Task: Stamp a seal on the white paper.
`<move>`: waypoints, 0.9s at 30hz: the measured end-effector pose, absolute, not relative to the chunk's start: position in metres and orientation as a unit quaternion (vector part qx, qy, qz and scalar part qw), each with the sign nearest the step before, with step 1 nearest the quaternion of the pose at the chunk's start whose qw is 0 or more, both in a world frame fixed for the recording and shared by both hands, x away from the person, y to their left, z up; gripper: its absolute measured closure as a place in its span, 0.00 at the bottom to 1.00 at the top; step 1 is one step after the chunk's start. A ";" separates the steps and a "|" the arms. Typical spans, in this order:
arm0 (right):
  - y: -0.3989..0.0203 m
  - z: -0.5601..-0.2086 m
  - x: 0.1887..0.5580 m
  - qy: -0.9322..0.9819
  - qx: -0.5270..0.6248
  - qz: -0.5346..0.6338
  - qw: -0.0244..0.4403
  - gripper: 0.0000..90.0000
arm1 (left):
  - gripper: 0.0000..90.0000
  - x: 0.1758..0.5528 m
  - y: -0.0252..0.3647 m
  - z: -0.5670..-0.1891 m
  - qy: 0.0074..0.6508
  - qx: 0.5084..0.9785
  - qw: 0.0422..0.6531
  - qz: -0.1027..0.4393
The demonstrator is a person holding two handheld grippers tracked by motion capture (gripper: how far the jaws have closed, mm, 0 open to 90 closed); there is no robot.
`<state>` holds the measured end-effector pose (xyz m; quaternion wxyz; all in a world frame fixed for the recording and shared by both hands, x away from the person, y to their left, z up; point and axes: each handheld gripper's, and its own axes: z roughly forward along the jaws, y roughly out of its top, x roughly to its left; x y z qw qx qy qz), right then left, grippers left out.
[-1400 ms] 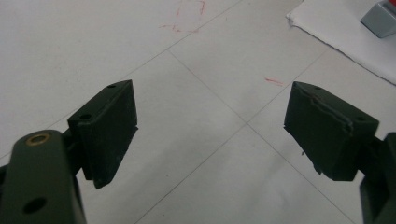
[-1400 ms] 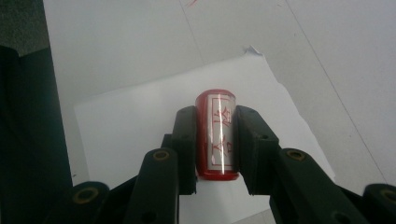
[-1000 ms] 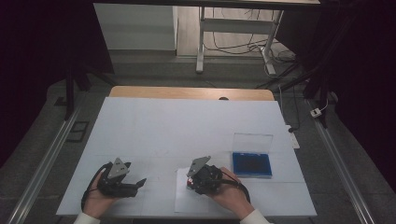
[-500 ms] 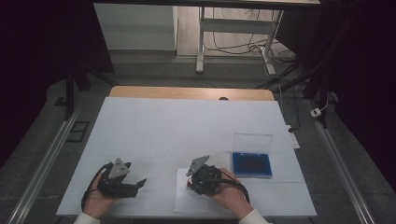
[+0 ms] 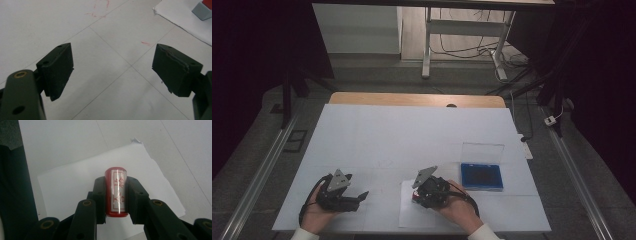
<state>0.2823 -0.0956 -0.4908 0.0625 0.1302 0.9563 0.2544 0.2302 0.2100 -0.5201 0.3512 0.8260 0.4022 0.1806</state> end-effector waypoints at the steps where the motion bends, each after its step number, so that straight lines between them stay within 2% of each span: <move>1: -0.096 -0.491 0.282 0.956 0.130 0.255 0.063 0.79 | 0.19 0.230 0.210 -0.520 0.401 0.827 0.350 0.181; 22: -0.098 -0.491 0.279 0.952 0.124 0.268 0.075 0.78 | 0.19 0.230 0.211 -0.520 0.402 0.826 0.351 0.181; 27: -0.103 -0.488 0.281 0.949 0.127 0.283 0.064 0.78 | 0.19 0.230 0.211 -0.519 0.402 0.826 0.352 0.182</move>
